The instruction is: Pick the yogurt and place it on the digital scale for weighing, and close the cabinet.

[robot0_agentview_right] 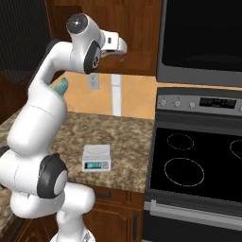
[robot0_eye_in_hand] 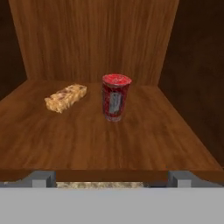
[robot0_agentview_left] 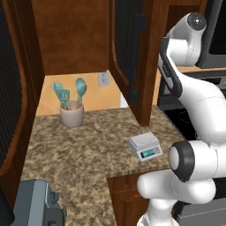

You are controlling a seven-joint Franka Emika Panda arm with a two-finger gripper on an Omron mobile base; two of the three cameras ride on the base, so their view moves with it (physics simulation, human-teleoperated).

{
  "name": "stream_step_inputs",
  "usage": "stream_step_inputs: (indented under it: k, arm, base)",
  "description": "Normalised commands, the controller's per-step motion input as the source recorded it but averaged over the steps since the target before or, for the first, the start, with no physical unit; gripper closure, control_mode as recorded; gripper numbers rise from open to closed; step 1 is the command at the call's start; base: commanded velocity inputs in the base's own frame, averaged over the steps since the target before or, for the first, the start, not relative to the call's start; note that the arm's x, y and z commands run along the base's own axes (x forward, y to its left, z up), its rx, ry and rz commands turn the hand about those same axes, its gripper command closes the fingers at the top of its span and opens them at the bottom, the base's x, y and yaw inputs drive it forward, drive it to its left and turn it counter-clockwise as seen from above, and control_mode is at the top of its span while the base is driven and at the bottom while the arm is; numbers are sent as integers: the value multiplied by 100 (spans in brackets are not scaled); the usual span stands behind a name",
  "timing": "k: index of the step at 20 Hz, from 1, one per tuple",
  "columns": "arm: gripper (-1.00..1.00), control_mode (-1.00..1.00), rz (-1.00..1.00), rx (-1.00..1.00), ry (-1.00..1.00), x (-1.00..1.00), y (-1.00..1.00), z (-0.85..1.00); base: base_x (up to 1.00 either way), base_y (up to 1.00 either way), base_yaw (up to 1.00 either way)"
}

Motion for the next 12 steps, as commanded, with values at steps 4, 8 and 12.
stream_step_inputs:
  k: [4, 8, 12]
  arm:
    - [-100, -100, 0, 0, 0, 49, -5, 0]
    - [-100, -100, 0, 0, 0, 46, -2, -4]
    - [-100, -100, 0, 0, 0, 39, -1, -13]
  base:
    - [0, 0, 0]
    - [0, 0, 0]
    - [0, 0, 0]
